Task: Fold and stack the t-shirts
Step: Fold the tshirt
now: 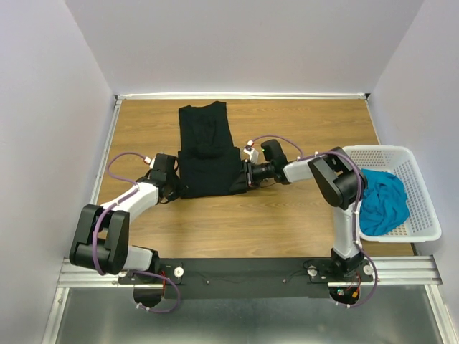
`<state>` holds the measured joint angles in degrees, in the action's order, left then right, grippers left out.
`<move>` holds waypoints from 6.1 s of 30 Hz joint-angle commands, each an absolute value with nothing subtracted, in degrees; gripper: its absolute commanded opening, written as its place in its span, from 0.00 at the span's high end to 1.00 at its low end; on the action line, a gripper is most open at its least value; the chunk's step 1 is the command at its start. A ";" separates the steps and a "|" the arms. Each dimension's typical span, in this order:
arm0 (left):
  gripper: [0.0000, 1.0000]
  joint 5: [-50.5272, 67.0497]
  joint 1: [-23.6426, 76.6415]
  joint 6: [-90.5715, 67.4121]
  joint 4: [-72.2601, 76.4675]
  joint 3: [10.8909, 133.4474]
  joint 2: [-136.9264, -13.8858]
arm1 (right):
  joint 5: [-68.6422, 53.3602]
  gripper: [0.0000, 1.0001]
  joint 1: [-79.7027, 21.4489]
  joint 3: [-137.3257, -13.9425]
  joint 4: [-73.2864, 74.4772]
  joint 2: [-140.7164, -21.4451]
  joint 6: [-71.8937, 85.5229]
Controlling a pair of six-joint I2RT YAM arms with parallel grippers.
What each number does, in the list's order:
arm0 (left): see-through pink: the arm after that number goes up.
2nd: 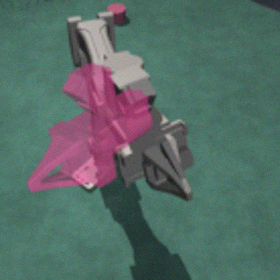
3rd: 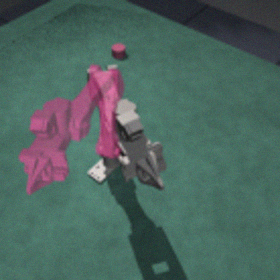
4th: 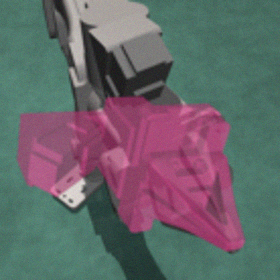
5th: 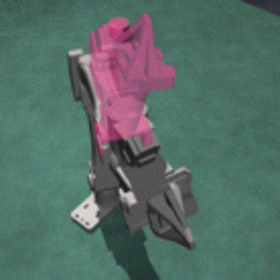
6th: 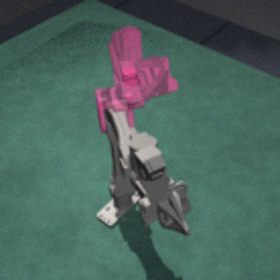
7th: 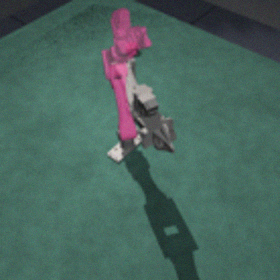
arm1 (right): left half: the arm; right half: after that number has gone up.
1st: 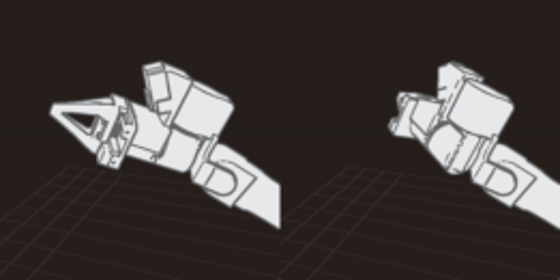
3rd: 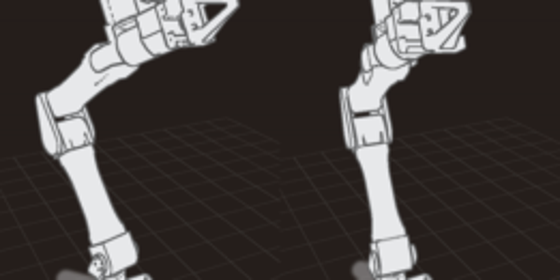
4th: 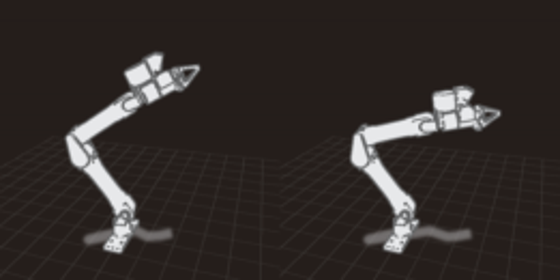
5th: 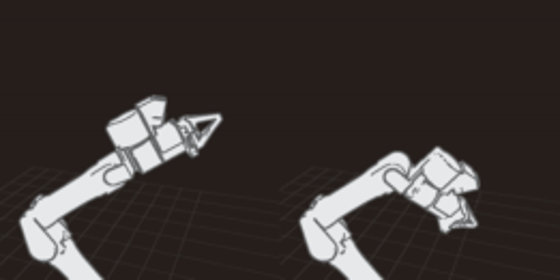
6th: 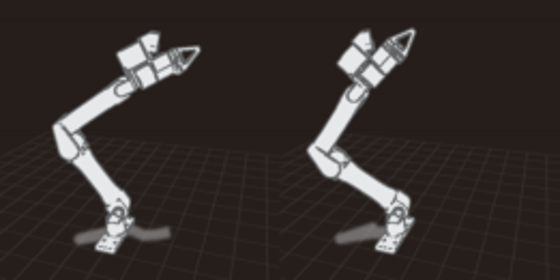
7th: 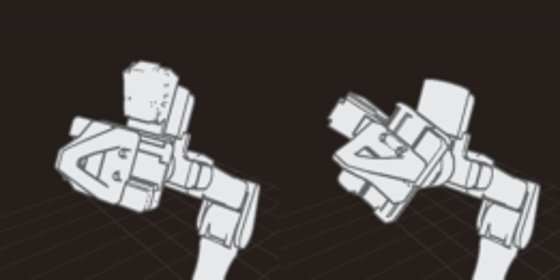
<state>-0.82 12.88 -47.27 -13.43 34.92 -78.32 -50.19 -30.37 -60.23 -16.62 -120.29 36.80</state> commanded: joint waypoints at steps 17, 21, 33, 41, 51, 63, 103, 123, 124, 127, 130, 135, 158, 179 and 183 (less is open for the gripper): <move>0.55 7.38 17.05 -46.76 -11.78 35.23 -65.54 | -45.60 0.64 -24.87 -56.58 -9.32 -107.13 37.44; 0.59 9.48 15.38 -44.56 -5.56 41.99 -74.77 | -47.28 0.64 -24.87 -68.00 -9.32 -112.93 37.70; 0.75 11.77 12.57 -40.25 -2.99 56.42 -98.42 | -51.34 0.64 -28.82 -93.32 -9.32 -132.18 39.02; 0.78 15.55 9.41 -42.80 -1.23 56.25 -106.60 | -43.16 0.64 -28.65 -98.70 -9.23 -141.76 43.85; 0.76 16.61 8.09 -42.36 -1.23 55.81 -105.21 | -39.09 0.61 -26.81 -93.87 -9.23 -138.70 49.40; 0.50 4.94 12.47 -42.53 -15.27 47.73 -82.46 | -31.83 0.46 -26.72 -78.15 -0.19 -115.69 35.25; 0.25 -14.41 33.04 -53.88 -29.18 43.59 -80.59 | 6.93 0.51 -40.60 -67.24 32.77 -113.29 28.03; 0.26 -18.19 34.63 -57.13 -33.40 45.96 -84.11 | 7.12 0.99 -43.33 -66.53 36.47 -118.56 25.93; 0.26 -18.37 34.63 -57.30 -33.66 46.40 -84.29 | 7.12 0.99 -43.33 -66.62 36.47 -118.65 25.49; 0.28 -18.63 34.63 -57.22 -34.54 47.90 -83.32 | 7.03 0.99 -43.42 -66.45 36.47 -118.83 24.96; 0.28 -19.33 34.63 -57.48 -35.59 49.39 -81.74 | 7.21 0.99 -43.33 -65.83 36.47 -118.74 24.70; 0.28 -20.39 34.63 -58.62 -35.33 49.39 -82.96 | 7.03 0.99 -43.33 -65.21 36.39 -118.65 24.43; 0.36 -21.18 34.63 -59.06 -31.38 45.53 -90.35 | 6.94 0.99 -43.33 -62.93 36.12 -117.95 24.35; 1.00 -11.45 40.76 -49.14 -43.84 45.88 -85.79 | 2.13 0.99 -43.50 -56.00 50.25 -103.38 21.98; 1.00 -7.13 47.28 -49.57 -53.86 49.74 -79.82 | -3.07 0.99 -43.59 -56.16 61.24 -94.92 22.24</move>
<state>-10.81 43.20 -52.01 -38.26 48.10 -84.40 0.19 -43.44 -58.67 38.09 -97.45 24.49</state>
